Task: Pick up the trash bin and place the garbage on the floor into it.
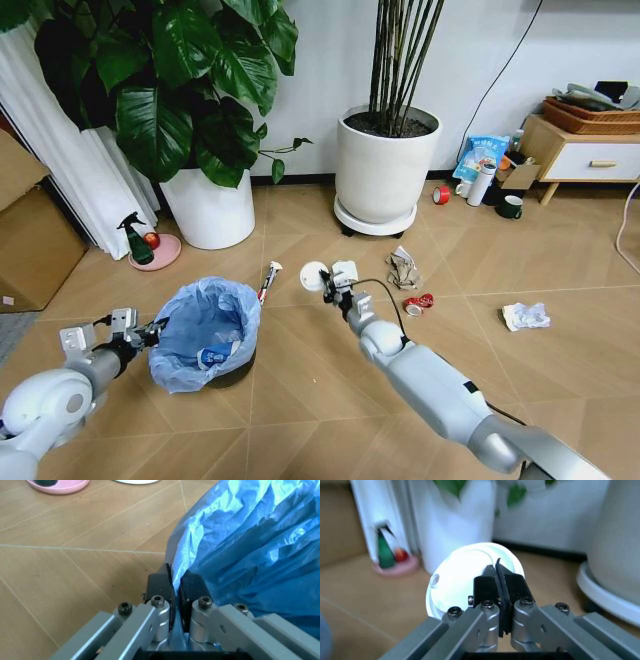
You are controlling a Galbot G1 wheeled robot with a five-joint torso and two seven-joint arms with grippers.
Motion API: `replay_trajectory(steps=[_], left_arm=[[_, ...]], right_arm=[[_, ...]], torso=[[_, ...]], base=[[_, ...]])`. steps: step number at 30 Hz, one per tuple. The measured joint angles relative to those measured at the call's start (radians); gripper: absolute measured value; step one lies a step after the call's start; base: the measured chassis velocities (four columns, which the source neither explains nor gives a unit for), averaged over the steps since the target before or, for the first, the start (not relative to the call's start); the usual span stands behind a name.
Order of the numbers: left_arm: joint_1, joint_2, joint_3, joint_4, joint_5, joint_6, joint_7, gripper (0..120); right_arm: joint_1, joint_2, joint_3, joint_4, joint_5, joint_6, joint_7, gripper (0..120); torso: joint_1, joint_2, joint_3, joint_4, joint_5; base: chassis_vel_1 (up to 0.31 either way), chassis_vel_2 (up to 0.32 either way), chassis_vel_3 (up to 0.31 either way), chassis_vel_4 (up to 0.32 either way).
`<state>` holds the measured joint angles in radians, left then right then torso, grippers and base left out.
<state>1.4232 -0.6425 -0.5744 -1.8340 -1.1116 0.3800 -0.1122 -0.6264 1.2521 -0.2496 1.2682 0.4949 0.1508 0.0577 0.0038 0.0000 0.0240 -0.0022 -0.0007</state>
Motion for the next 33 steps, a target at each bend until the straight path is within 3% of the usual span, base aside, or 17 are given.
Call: replay_trajectory(steps=[7, 17, 24, 33], left_arm=[[-0.002, 0.007, 0.011, 0.018, 0.003, -0.001, 0.018, 0], [-0.013, 0.016, 0.015, 0.021, 0.008, -0.012, 0.045, 0], [-0.014, 0.016, 0.012, 0.005, 0.009, -0.014, 0.046, 0], [0.0, 0.022, -0.015, -0.035, 0.002, -0.014, 0.046, 0]], right_arm=[[0.036, -0.041, -0.02, 0.19, 0.064, -0.011, -0.003, 0], [0.101, -0.056, -0.135, 0.314, 0.184, 0.008, -0.051, 0], [0.129, -0.026, -0.234, 0.328, 0.228, 0.008, -0.064, 0], [0.115, 0.035, -0.347, 0.246, 0.227, 0.006, -0.063, 0]], torso=[[0.0, 0.0, 0.0, 0.0001, -0.0003], [0.0, 0.0, 0.0, 0.0, 0.0], [0.0, 0.0, 0.0, 0.0, -0.0002], [0.0, 0.0, 0.0, 0.0, -0.0002]], base=[[0.0, 0.0, 0.0, 0.0], [0.0, 0.0, 0.0, 0.0], [0.0, 0.0, 0.0, 0.0], [0.0, 0.0, 0.0, 0.0]])
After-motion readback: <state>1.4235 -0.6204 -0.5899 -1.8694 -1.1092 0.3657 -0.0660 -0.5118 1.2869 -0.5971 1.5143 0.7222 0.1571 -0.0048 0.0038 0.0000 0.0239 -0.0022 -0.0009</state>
